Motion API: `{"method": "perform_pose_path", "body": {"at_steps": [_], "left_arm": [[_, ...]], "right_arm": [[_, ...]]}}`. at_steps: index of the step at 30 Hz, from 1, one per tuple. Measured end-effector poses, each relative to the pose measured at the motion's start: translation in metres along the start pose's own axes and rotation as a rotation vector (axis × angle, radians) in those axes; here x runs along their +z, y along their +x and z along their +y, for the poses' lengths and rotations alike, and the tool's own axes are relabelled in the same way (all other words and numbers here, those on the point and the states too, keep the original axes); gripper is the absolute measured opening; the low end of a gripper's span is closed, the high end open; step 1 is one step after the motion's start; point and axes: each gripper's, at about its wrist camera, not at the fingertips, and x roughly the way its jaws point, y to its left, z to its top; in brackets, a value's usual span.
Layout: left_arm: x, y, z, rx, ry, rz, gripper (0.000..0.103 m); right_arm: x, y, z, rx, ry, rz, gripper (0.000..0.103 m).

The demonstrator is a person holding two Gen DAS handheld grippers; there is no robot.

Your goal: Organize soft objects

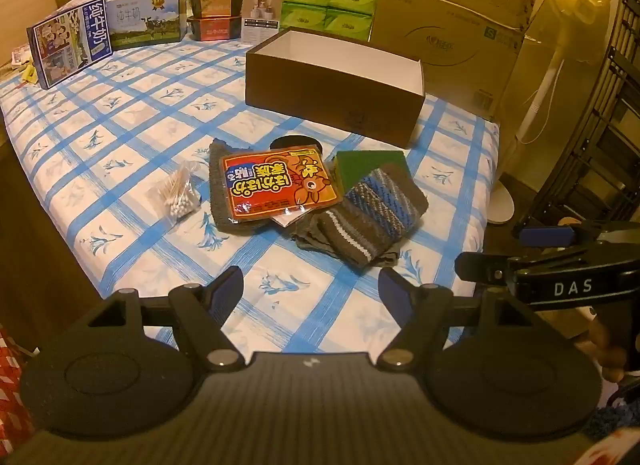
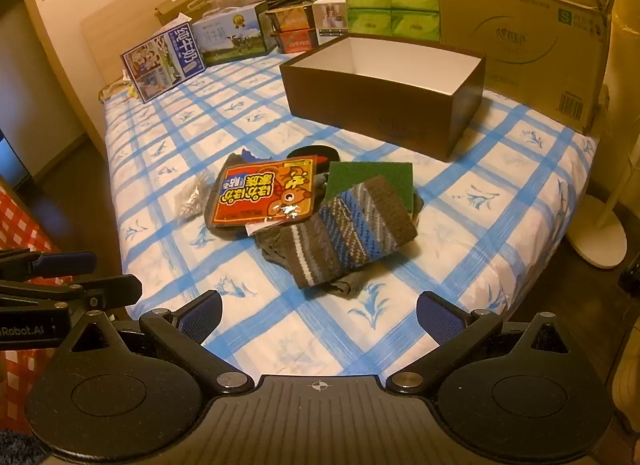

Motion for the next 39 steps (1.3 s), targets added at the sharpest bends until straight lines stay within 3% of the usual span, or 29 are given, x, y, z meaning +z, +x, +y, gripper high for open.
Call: {"method": "perform_pose_path", "body": {"at_steps": [39], "left_arm": [[0.0011, 0.0048, -0.0039, 0.003, 0.004, 0.0, 0.073]], "right_arm": [[0.0008, 0.003, -0.0009, 0.003, 0.004, 0.003, 0.103]]}}
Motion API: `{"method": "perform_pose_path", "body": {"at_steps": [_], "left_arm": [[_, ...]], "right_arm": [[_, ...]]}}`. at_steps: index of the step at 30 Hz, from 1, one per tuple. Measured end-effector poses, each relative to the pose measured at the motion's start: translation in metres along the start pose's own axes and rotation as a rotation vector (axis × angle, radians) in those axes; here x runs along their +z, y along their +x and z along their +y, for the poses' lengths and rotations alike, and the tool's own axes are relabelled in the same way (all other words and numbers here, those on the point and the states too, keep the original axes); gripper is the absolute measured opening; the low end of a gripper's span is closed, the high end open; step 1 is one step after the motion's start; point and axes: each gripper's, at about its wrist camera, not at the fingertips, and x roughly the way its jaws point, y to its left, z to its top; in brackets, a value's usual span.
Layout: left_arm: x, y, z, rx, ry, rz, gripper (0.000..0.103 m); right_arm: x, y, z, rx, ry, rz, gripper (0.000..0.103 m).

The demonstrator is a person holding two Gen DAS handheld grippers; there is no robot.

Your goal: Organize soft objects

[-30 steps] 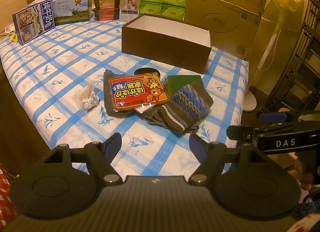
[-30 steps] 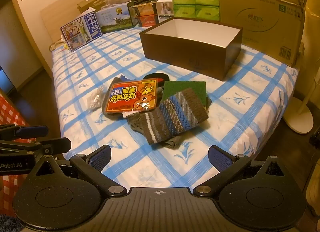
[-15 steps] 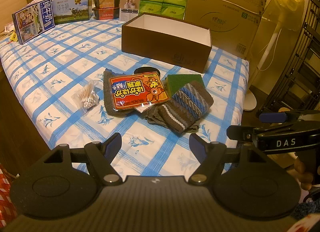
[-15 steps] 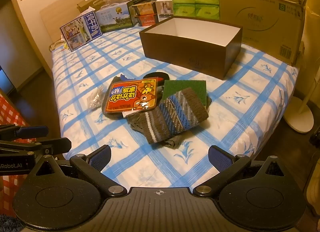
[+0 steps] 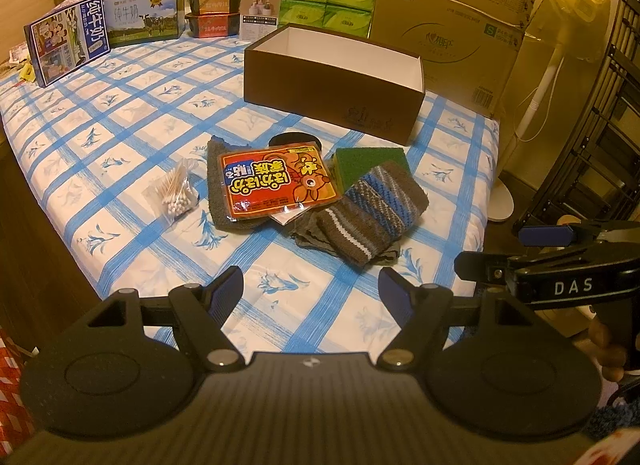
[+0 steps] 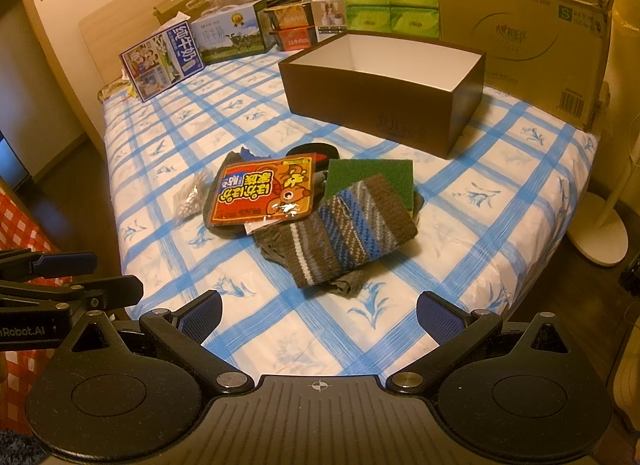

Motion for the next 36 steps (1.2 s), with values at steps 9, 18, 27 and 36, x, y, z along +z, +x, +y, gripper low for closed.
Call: {"method": "perform_pose_path", "body": {"at_steps": [9, 18, 27, 36], "left_arm": [[0.0001, 0.0001, 0.0001, 0.0, 0.0, 0.001, 0.073], [0.0004, 0.0008, -0.0005, 0.0, 0.0, 0.002, 0.073], [0.0005, 0.0012, -0.0007, 0.0, -0.001, 0.003, 0.073], [0.0002, 0.0001, 0.0002, 0.0, -0.001, 0.003, 0.073]], "right_arm": [[0.0008, 0.0002, -0.0005, 0.001, 0.001, 0.001, 0.103], [0.001, 0.0006, -0.0004, 0.001, 0.001, 0.002, 0.103], [0.0011, 0.0011, -0.0005, 0.001, 0.002, 0.003, 0.103], [0.0009, 0.0029, -0.0007, 0.002, 0.002, 0.004, 0.103]]}}
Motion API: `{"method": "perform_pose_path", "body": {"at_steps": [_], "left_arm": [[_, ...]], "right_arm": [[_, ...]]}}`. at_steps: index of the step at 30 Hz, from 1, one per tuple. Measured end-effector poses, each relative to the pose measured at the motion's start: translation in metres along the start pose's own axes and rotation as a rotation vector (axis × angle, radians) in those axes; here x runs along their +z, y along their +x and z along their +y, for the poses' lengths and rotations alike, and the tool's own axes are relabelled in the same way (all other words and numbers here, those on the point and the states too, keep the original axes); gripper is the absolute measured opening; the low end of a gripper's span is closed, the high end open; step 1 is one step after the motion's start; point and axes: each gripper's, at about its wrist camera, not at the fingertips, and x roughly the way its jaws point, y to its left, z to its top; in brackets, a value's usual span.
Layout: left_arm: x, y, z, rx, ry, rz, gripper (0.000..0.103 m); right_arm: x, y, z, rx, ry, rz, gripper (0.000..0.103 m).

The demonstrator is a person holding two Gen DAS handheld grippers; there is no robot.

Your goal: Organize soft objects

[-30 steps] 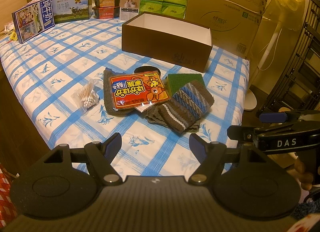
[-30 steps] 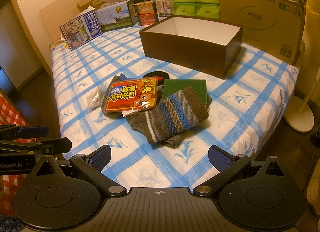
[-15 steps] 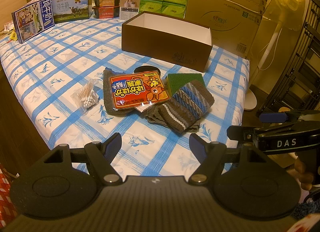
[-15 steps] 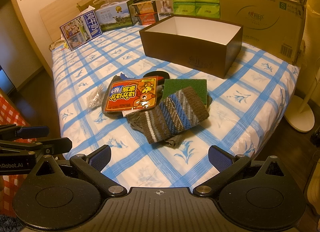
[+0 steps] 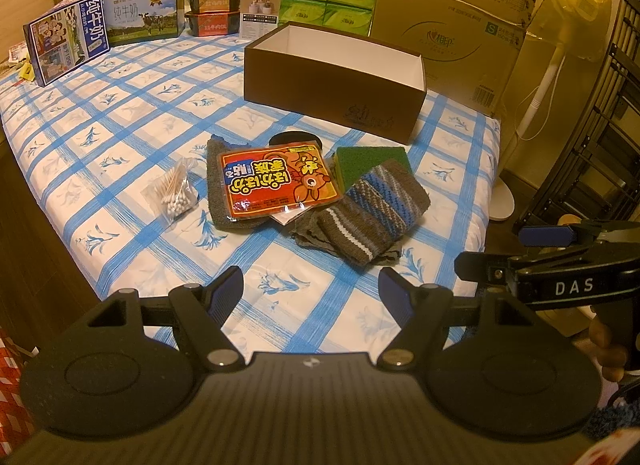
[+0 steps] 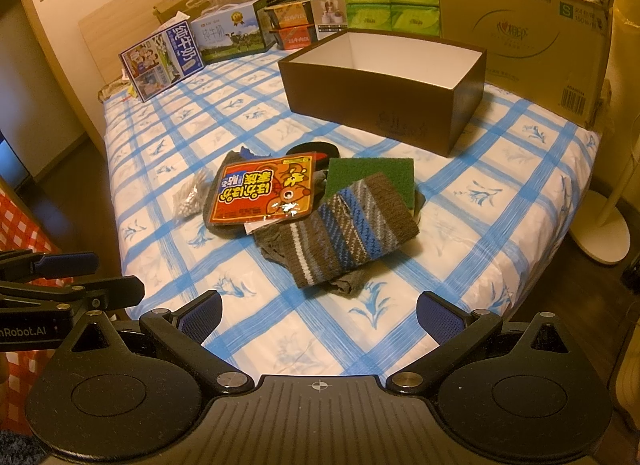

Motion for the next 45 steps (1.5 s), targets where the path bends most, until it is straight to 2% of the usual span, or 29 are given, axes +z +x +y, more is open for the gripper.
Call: {"method": "perform_pose_path", "body": {"at_steps": [20, 28, 34, 36, 38, 40, 45], "left_arm": [[-0.005, 0.007, 0.001, 0.003, -0.002, 0.002, 0.073], [-0.003, 0.028, 0.018, 0.037, -0.005, -0.011, 0.073], [0.003, 0.039, 0.026, 0.06, -0.009, -0.016, 0.073], [0.006, 0.045, 0.029, 0.067, -0.012, -0.016, 0.073], [0.009, 0.051, 0.033, 0.075, -0.014, -0.014, 0.071], [0.012, 0.059, 0.037, 0.079, -0.021, -0.012, 0.067], [0.02, 0.081, 0.047, 0.086, -0.035, 0.007, 0.066]], "right_arm": [[0.003, 0.011, 0.0, 0.007, 0.001, 0.014, 0.103], [0.004, 0.02, -0.003, 0.003, -0.009, -0.002, 0.103], [0.012, 0.029, -0.008, 0.075, -0.008, -0.041, 0.103], [0.016, 0.034, -0.008, 0.098, -0.01, -0.049, 0.098], [0.021, 0.041, -0.007, 0.128, -0.019, -0.056, 0.087], [0.027, 0.049, -0.007, 0.147, -0.019, -0.058, 0.086], [0.042, 0.077, -0.006, 0.171, -0.012, -0.062, 0.076]]}}
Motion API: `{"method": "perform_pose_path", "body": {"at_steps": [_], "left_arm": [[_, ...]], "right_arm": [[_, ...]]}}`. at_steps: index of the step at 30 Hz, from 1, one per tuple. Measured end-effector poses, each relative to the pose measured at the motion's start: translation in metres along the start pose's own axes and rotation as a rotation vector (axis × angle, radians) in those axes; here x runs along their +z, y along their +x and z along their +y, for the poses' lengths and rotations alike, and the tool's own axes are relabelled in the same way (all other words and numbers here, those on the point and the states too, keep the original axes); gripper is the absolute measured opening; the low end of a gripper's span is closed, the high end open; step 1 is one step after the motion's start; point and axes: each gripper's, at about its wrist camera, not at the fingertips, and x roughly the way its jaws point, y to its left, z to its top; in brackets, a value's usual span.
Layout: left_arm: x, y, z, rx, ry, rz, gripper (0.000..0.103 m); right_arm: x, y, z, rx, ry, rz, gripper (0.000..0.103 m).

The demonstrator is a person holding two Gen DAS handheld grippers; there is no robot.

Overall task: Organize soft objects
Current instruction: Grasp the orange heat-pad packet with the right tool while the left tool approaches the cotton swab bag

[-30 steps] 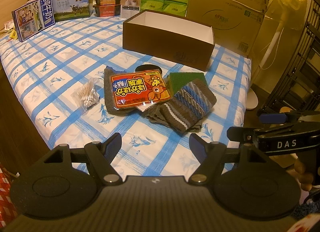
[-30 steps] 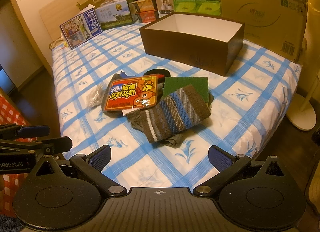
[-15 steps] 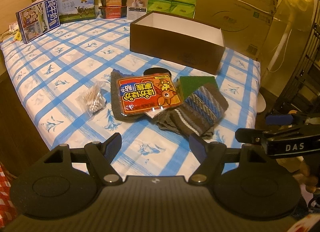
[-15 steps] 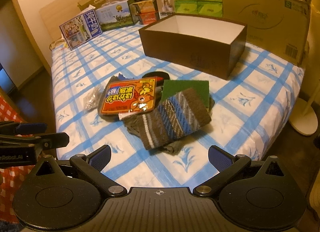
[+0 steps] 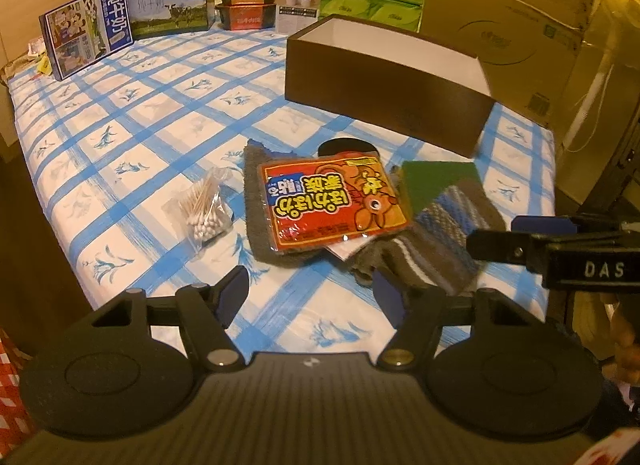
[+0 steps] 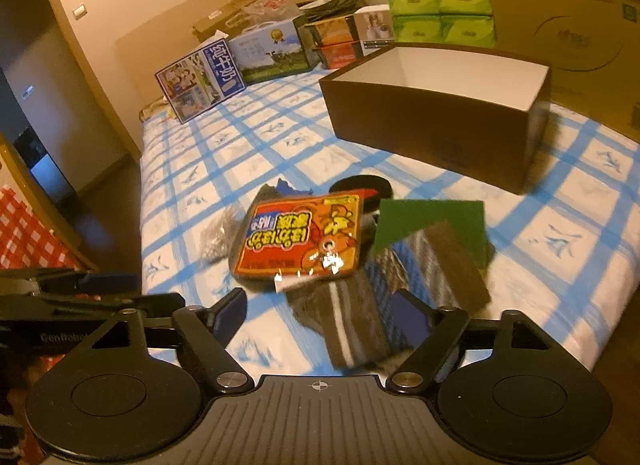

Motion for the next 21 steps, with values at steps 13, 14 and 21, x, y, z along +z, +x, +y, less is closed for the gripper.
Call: {"method": "perform_pose_path", "body": {"at_steps": [13, 14, 21], "left_arm": [[0.033, 0.074, 0.021, 0.035, -0.035, 0.067, 0.054], [0.035, 0.079, 0.023, 0.038, -0.038, 0.073, 0.053], [0.041, 0.108, 0.031, 0.052, -0.057, 0.108, 0.049]], "right_arm": [[0.022, 0.077, -0.017, 0.032, 0.038, 0.065, 0.056], [0.023, 0.083, -0.019, 0.029, 0.043, 0.07, 0.056], [0.036, 0.116, -0.032, 0.021, 0.071, 0.086, 0.055]]}}
